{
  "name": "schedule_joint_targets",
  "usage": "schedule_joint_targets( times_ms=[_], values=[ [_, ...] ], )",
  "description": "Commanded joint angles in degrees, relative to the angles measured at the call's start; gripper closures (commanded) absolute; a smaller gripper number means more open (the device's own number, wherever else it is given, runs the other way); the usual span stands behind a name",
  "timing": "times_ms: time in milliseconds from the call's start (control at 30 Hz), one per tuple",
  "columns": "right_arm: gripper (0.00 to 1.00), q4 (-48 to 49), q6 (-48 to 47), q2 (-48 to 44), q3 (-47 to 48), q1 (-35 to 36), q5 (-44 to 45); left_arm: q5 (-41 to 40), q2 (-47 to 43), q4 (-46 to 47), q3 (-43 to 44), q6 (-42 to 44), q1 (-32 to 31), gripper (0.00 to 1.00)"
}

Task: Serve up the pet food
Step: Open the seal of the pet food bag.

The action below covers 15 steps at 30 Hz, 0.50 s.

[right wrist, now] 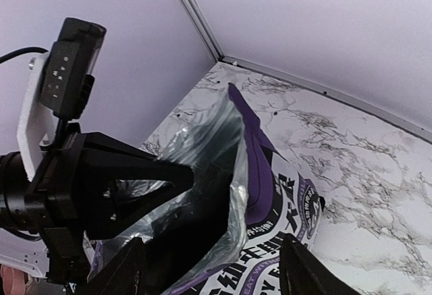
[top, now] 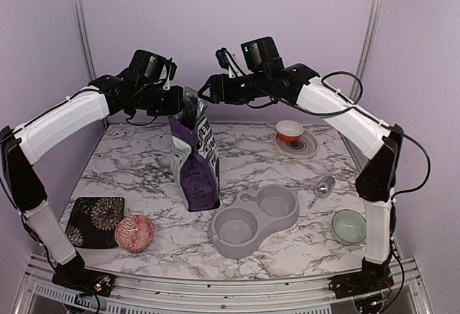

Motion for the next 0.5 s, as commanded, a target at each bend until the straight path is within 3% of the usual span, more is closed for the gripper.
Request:
schedule_joint_targets(
  times_ms=[0,467],
  values=[
    [0.37,-4.0,1.7,0.6,2.7,1.5,6.5,2.4,-4.9,8.7,0.5,-1.2,-0.6,1.00],
    [0.47,-4.0,4.2,3.1,1.2,3.3,4.1,0.3,-5.4,9.9,-0.5,-1.4,-2.1,1.00]
  ],
)
